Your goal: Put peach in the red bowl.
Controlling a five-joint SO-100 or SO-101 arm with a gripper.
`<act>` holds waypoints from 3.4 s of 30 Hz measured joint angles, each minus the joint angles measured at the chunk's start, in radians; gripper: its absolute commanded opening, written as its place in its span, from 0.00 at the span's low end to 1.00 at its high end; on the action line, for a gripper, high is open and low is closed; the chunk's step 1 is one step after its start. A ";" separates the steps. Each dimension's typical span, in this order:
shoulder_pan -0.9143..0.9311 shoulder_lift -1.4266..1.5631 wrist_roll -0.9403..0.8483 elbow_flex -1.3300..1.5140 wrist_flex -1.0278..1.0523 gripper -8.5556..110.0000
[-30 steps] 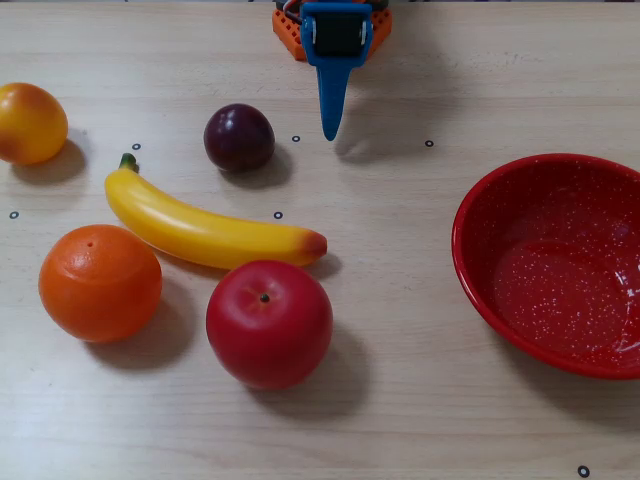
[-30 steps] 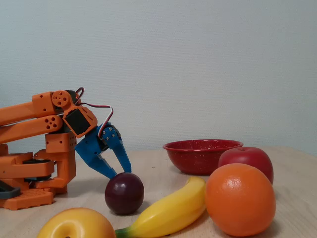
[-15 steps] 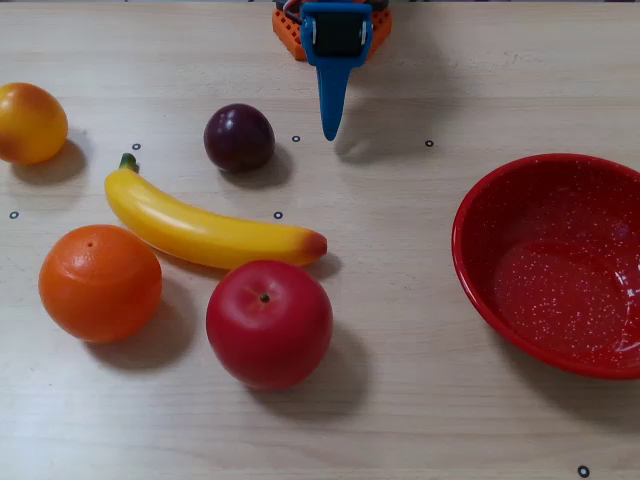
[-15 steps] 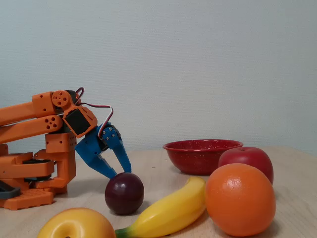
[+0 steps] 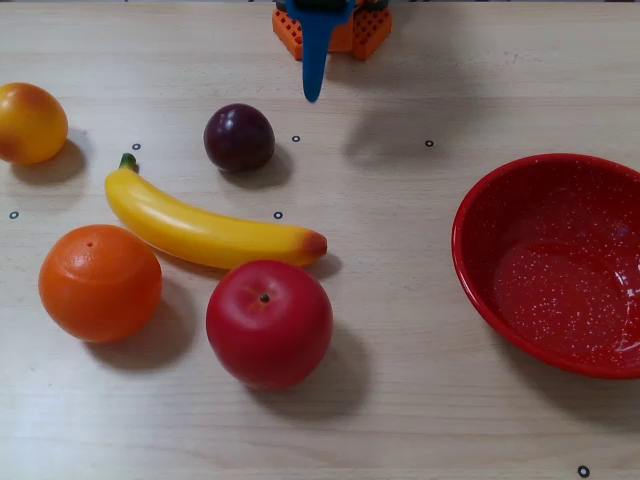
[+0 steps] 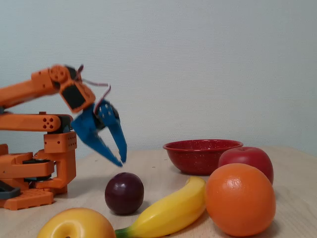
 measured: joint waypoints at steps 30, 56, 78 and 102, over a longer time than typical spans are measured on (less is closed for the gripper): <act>0.756 -0.936 -0.457 -1.180 0.360 0.07; 1.085 -1.609 -0.546 -1.743 0.411 0.07; 1.098 -1.647 -0.561 -1.753 0.489 0.38; 1.101 -1.916 -1.091 -1.810 0.341 0.47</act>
